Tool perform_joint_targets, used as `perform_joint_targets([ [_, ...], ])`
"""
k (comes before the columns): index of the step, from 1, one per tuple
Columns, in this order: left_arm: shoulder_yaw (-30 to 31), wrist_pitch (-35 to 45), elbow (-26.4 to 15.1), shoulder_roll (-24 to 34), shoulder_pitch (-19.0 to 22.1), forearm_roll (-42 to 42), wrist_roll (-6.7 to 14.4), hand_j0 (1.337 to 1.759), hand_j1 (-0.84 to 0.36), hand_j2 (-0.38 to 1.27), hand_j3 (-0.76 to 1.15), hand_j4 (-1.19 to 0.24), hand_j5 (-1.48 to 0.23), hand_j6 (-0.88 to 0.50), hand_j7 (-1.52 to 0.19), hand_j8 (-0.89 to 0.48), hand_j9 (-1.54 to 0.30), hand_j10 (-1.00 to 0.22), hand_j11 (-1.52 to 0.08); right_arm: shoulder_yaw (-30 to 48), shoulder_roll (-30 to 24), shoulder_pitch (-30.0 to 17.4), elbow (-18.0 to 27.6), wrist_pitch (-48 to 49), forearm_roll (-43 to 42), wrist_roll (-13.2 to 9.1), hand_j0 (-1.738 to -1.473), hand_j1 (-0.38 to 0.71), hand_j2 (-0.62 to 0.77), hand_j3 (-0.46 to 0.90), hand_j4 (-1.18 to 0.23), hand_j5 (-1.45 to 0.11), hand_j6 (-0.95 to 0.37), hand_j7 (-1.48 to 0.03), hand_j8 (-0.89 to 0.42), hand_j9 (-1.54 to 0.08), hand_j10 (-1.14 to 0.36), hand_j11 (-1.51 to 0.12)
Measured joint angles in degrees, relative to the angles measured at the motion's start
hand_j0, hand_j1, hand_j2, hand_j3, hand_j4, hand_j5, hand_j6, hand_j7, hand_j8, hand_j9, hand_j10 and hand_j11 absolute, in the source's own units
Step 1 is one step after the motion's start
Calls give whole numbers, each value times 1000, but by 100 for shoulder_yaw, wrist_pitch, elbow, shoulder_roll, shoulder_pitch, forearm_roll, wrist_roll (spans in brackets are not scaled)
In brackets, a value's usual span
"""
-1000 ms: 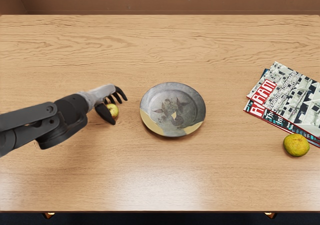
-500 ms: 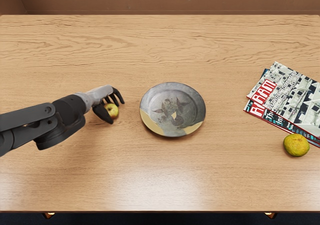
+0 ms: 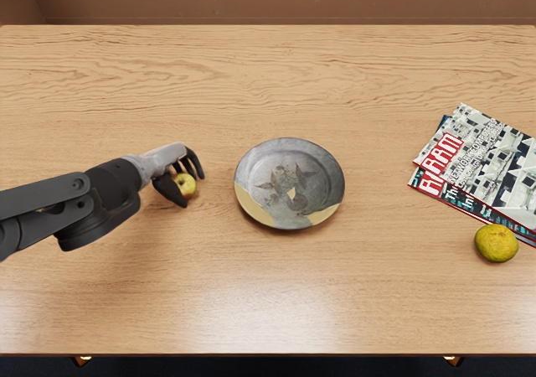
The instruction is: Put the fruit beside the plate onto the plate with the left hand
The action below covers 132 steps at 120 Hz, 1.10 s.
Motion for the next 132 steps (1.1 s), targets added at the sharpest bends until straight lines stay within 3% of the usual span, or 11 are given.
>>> perform_joint_targets([
  [61,1,-144,-1,-2,-207,-46,-1,1652,-291,211,0,-666,-927,-422,-908,-376,-913,-577,-920,0,0,15,-1,-4,0,-1,-1658,-349,0,0,0,0,-1,0,-1,0,0,0],
  [132,-118,-709,-34,39,-1234,-121,-1,1650,-268,162,0,-672,-983,-380,-960,-344,-945,-590,-957,0,0,82,-1,-5,1,-2,-1658,-349,0,0,0,0,-1,0,-1,0,0,0],
])
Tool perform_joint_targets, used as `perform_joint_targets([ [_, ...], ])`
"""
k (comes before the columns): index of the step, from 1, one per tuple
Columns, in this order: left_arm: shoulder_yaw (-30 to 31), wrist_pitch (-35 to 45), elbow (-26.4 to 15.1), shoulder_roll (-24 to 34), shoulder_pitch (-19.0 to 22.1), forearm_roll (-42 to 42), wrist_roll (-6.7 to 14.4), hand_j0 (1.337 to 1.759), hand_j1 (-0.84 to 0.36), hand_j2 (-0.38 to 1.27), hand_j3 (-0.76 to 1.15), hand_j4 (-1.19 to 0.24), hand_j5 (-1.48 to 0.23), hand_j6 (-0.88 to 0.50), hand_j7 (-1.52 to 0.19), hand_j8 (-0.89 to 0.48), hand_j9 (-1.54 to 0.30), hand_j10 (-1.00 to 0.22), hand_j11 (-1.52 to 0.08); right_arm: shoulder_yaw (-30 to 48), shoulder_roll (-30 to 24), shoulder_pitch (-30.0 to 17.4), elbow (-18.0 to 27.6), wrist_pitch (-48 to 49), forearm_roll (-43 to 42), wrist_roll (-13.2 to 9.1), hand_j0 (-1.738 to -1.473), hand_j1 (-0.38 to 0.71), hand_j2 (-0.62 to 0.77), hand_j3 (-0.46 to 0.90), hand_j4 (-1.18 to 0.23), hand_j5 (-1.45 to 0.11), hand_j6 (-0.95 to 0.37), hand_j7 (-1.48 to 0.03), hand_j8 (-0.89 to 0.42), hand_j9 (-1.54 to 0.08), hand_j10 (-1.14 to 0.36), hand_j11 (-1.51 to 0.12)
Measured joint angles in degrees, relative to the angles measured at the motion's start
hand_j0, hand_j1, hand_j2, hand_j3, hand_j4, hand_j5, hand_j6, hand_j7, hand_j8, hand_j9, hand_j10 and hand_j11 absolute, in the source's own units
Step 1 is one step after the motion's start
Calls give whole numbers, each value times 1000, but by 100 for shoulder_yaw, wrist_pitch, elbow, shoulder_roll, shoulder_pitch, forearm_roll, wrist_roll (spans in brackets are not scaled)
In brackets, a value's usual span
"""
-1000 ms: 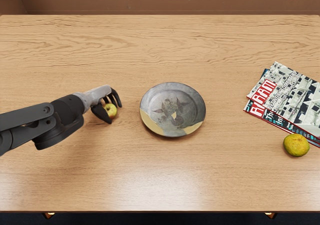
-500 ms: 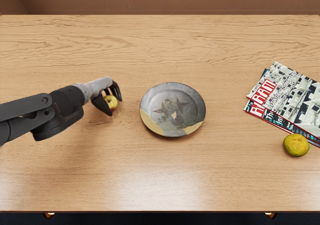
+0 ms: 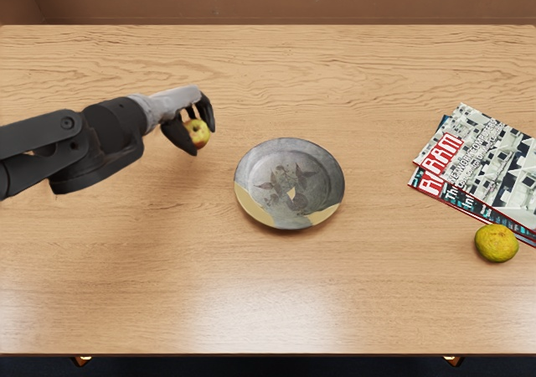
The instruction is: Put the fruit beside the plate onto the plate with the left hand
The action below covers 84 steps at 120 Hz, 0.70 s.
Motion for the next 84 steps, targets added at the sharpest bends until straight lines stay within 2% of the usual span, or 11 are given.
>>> perform_joint_targets([
  [5,-3,-30,0,-21,-96,-11,0,1651,-280,211,0,-675,-979,-391,-956,-369,-942,-608,-954,0,0,1,0,0,0,0,-1658,-349,0,0,0,0,-1,0,-1,0,0,0],
  [8,-5,-48,1,-99,-109,-12,0,1650,-264,158,0,-677,-977,-390,-955,-365,-944,-603,-957,0,0,1,0,0,0,0,-1658,-349,0,0,0,0,-1,0,-1,0,0,0],
  [22,-8,-95,5,-370,-237,-38,0,1652,-289,258,0,-676,-980,-397,-952,-366,-941,-628,-951,0,0,2,0,0,0,0,-1658,-349,0,0,0,0,-1,0,-1,0,0,0],
  [31,-9,-110,6,-534,-312,-46,-1,1652,-292,233,0,-673,-985,-372,-956,-346,-940,-616,-951,0,0,2,0,0,-1,0,-1658,-349,0,0,0,0,-1,0,-1,0,0,0],
  [48,-9,-126,17,-994,-483,-57,0,1654,-327,353,0,-673,-1000,-384,-969,-364,-941,-635,-948,-6,0,2,0,0,-1,0,-1658,-349,0,0,0,0,-1,0,0,0,0,0],
  [57,-9,-133,59,-1285,-506,-62,1,1654,-326,340,0,-679,-1010,-372,-974,-355,-950,-646,-956,-7,0,2,0,0,-2,0,-1658,-349,0,0,0,0,-1,0,0,0,0,0],
  [67,-5,-139,138,-1519,-581,-69,1,1655,-345,414,0,-682,-1019,-384,-979,-360,-952,-666,-957,-8,0,2,0,0,-3,0,-1658,-349,0,0,0,0,-1,0,0,0,0,0],
  [84,-1,-138,256,-1657,-583,-56,3,1656,-347,463,0,-696,-1012,-404,-974,-391,-956,-691,-959,-8,0,2,0,0,-3,1,-1658,-349,0,0,0,0,-1,0,0,0,0,0],
])
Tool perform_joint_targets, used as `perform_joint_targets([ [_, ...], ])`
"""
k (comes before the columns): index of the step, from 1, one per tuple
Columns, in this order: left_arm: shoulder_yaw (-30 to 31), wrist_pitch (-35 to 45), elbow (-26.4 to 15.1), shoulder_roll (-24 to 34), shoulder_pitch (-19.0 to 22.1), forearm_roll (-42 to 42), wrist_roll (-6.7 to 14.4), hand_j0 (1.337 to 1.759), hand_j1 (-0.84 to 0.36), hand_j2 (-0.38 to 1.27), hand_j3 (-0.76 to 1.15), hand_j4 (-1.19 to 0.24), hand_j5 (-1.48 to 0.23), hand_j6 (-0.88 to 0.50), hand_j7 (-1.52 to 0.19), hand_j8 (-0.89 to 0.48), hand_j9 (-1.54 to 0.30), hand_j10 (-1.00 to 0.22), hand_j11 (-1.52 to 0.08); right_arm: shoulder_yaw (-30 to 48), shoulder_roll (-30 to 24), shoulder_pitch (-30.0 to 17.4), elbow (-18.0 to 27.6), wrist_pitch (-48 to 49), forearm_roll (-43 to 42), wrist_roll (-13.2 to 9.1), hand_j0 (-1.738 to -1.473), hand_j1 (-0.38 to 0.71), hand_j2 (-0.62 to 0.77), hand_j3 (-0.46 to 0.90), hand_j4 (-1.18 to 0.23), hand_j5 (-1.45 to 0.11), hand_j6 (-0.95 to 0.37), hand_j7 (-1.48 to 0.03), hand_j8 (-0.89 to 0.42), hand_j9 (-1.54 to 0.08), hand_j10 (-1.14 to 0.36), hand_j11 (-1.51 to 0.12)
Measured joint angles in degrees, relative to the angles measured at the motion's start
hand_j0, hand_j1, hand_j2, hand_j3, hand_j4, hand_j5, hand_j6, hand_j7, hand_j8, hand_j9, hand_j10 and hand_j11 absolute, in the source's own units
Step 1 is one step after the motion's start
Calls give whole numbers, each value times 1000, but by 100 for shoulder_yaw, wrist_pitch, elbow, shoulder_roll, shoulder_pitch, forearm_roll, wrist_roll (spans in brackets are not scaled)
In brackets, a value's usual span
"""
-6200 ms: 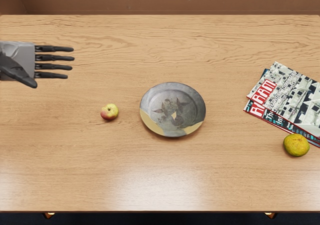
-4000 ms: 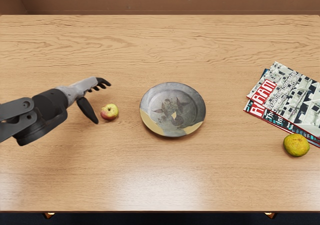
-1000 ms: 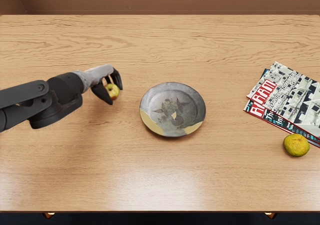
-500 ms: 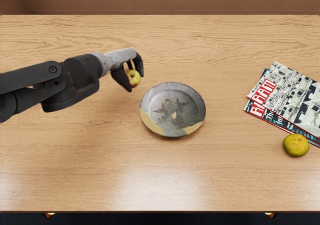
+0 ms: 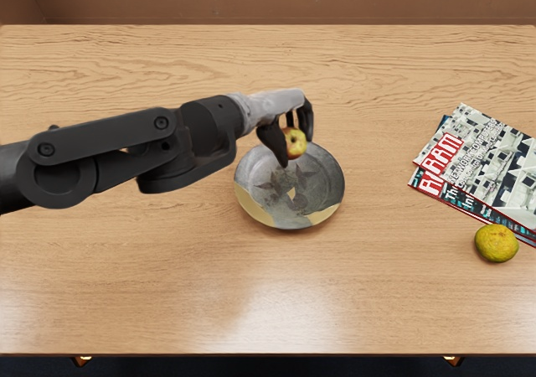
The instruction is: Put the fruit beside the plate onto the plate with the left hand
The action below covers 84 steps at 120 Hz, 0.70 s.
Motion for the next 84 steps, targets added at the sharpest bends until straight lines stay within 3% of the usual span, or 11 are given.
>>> perform_joint_targets([
  [21,32,-39,358,-233,42,9,1,1656,-352,545,0,-704,-1006,-430,-974,-410,-958,-713,-960,0,0,0,0,0,-3,-1,-1658,-349,0,0,0,0,-1,0,0,0,0,0],
  [42,49,-26,541,-384,192,24,1,1656,-322,458,0,-680,-949,-448,-925,-423,-915,-708,-916,0,0,0,0,0,-6,-1,-1658,-349,0,0,0,0,-1,0,0,0,0,0],
  [62,18,493,561,-500,217,27,-1,1657,-83,250,0,-415,-568,-313,-558,-302,-553,-428,-554,0,0,0,0,0,-7,-1,-1658,-349,0,0,0,0,-1,0,-1,0,0,0],
  [84,-54,689,504,-467,221,9,-1,1658,85,118,0,-244,-327,-202,-323,-198,-321,-249,-322,0,0,0,0,0,-3,0,-1658,-349,0,0,0,0,-1,0,-1,0,0,0],
])
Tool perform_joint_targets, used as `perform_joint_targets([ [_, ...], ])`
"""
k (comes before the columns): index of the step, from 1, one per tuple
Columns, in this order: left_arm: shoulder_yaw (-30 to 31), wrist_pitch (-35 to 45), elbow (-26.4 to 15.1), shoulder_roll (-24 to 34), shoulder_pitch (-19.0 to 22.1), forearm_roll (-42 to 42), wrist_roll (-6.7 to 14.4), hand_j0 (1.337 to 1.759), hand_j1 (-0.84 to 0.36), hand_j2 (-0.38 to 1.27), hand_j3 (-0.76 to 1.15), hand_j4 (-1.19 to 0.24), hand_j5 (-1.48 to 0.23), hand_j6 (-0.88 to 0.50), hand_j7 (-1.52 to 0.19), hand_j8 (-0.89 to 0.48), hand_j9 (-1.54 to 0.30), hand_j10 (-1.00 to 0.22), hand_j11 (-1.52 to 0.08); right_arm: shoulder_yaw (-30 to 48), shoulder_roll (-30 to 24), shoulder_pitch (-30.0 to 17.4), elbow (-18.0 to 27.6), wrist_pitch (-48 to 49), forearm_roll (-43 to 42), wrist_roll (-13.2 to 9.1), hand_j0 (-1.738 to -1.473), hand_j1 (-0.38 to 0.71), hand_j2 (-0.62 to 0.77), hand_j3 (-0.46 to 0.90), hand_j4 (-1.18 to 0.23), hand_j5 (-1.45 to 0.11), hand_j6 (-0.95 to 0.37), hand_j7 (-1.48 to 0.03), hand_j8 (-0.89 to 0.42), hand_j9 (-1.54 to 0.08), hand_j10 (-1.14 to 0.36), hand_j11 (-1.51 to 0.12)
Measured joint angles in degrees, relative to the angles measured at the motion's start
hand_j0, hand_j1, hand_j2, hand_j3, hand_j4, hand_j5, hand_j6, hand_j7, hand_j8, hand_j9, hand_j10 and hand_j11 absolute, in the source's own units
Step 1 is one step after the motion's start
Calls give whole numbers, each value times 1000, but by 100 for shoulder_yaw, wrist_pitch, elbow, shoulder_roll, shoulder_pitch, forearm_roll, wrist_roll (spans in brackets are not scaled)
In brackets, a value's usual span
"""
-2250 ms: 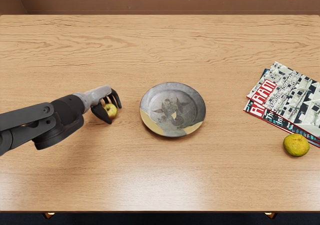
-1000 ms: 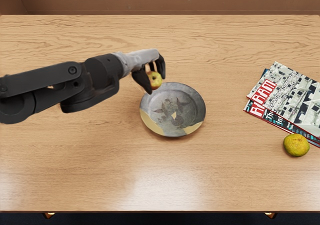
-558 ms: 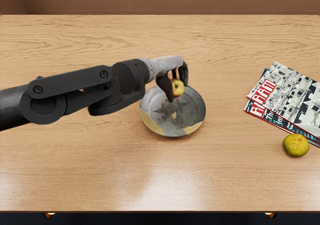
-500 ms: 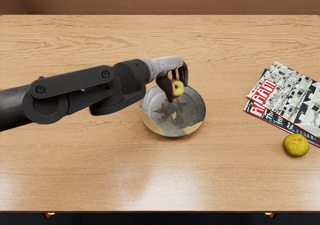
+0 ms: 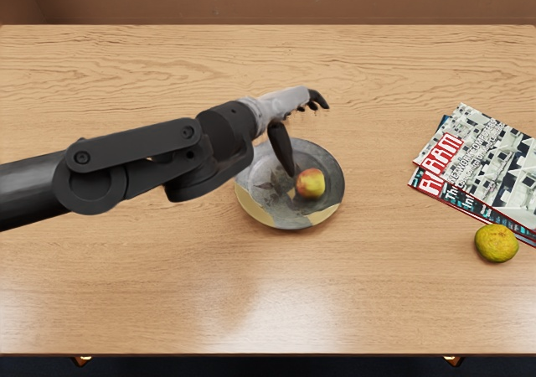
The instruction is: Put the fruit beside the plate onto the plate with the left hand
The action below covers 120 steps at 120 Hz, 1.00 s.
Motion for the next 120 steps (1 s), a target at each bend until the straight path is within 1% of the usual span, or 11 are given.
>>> perform_joint_targets([
  [7,-124,6,-195,185,-5,-414,0,1658,142,90,0,-191,-256,-161,-253,-157,-251,-195,-252,0,0,0,0,0,1,0,-1658,-349,0,0,-1,0,-1,0,-1,0,0,0],
  [16,-337,-167,-543,652,0,-1522,0,1658,195,65,0,-142,-189,-121,-187,-119,-186,-145,-186,0,0,0,2,2,3,0,-1658,-349,0,0,-1,0,-1,0,-1,0,0,0],
  [33,-901,-1718,-861,1842,24,-4072,0,1658,255,36,0,-86,-113,-75,-112,-74,-112,-87,-112,4,0,0,9,17,4,-1,-1658,-349,0,0,-1,0,-1,0,-1,0,0,0],
  [39,-1008,-2338,-926,2290,268,-4972,0,1658,268,29,0,-74,-97,-65,-96,-64,-96,-74,-96,4,0,0,9,14,5,-1,-1658,-349,0,0,-1,0,-1,0,-1,0,0,0],
  [46,-1275,-3051,-972,2686,811,-5922,0,1658,280,23,0,-62,-82,-56,-81,-56,-81,-63,-81,3,0,2,11,10,5,-1,-1658,-349,0,0,-1,0,-1,0,-1,0,0,0],
  [54,-1713,-3528,-1000,3121,1475,-6565,0,1658,290,18,0,-53,-69,-49,-69,-48,-68,-53,-68,1,0,3,16,10,3,-1,-1658,-349,0,0,-1,0,-1,0,-1,0,0,0],
  [59,-1971,-3705,-1011,3415,1736,-6806,0,1658,295,16,0,-48,-63,-44,-63,-44,-62,-48,-62,1,0,4,21,15,2,-1,-1658,-349,0,0,0,0,-1,0,0,0,0,0],
  [80,-2406,-3996,-981,4574,1826,-7204,0,1658,313,9,0,-31,-41,-29,-41,-29,-41,-31,-41,3,0,9,45,34,-1,-8,-1658,-349,0,0,0,0,-1,0,0,0,0,0],
  [93,-2464,-4040,-874,4764,2064,-7262,0,1658,319,7,0,-25,-33,-24,-33,-24,-33,-25,-33,7,0,27,56,46,2,-9,-1658,-349,0,0,0,0,-1,0,0,0,0,0],
  [104,-2468,-4054,-818,5200,2152,-7280,0,1658,323,5,0,-22,-29,-21,-29,-21,-29,-22,-29,8,0,38,59,48,4,-9,-1658,-349,0,0,0,0,-1,0,0,0,0,0],
  [120,-2468,-4063,-788,5458,2231,-7287,0,1658,325,4,0,-19,-26,-19,-26,-19,-26,-20,-26,8,0,49,61,50,5,-9,-1658,-349,0,0,0,0,-1,0,0,0,0,0],
])
